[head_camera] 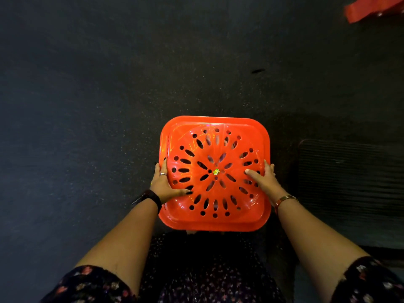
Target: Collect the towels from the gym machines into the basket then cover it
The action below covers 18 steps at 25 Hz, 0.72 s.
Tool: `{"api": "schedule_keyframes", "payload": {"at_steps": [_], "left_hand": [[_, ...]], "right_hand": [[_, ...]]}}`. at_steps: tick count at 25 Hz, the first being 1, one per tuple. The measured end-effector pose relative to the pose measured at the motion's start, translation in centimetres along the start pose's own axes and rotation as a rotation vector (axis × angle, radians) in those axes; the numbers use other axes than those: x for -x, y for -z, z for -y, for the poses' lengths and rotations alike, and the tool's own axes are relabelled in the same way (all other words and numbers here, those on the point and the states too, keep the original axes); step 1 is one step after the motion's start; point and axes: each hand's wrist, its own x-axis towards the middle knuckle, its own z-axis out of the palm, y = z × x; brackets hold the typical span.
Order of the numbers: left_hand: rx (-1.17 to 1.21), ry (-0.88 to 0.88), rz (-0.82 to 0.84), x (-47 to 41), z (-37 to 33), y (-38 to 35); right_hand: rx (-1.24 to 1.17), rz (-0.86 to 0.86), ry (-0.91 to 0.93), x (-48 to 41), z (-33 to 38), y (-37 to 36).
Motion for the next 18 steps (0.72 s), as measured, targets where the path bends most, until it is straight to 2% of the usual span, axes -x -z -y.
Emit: {"api": "schedule_keyframes", "payload": {"at_steps": [11,14,16,18], "left_hand": [[0.046,-0.012,0.058,-0.7,0.4,-0.2],[0.206,-0.031,0.011,-0.7,0.2,0.0],[0.247,-0.107,-0.057,-0.4,-0.6,0.2],[0.236,-0.149,-0.113,0.4,-1.7,0.3]], "right_hand": [[0.009,-0.001,-0.025,-0.4,-0.4,-0.4],[-0.014,-0.008,-0.006,0.0,-0.2,0.2],[0.046,-0.155,0.083,1.2,0.1,0.1],[0.037,-0.387,0.127,2.6,0.2,0.1]]}}
